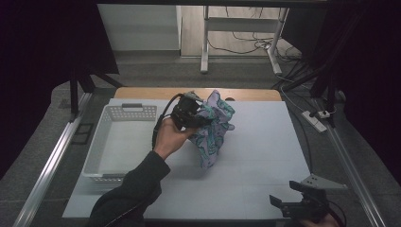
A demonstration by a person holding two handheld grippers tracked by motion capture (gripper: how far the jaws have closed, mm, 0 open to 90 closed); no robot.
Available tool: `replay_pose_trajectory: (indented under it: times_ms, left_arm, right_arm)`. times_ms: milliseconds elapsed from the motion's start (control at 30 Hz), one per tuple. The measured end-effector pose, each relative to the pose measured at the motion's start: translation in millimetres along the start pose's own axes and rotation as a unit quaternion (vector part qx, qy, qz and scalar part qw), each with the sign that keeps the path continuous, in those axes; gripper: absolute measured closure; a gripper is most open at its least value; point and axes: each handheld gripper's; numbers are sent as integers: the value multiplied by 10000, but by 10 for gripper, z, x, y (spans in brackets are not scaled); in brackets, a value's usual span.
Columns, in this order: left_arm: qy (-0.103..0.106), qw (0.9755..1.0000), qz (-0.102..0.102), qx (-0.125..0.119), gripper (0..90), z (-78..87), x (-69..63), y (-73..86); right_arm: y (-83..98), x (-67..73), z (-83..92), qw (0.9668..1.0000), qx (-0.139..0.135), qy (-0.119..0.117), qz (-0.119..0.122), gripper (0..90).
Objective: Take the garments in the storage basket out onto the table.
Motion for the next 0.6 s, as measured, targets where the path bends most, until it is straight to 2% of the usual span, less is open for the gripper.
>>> replay_pose_trajectory:
  times_ms: [100,533,600]
  left_arm:
    - [-16,10000,39,62,709,-110,10,74]
    - [-49,9997,70,222,701,-363,10,256]
    - [-72,9995,136,282,699,-442,24,313]
  right_arm:
    - [0,2,0,10000,0,-2,14,35]
    - [-1,9,-3,10000,15,5,57,35]
    - [0,10,-3,10000,14,12,62,35]
Point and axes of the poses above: each handheld gripper's, and its own axes: z roughly backward along the jaws, y roughly out of its underside, x roughly to its left, and after that the axes turned 8 degrees about -x, right-handed
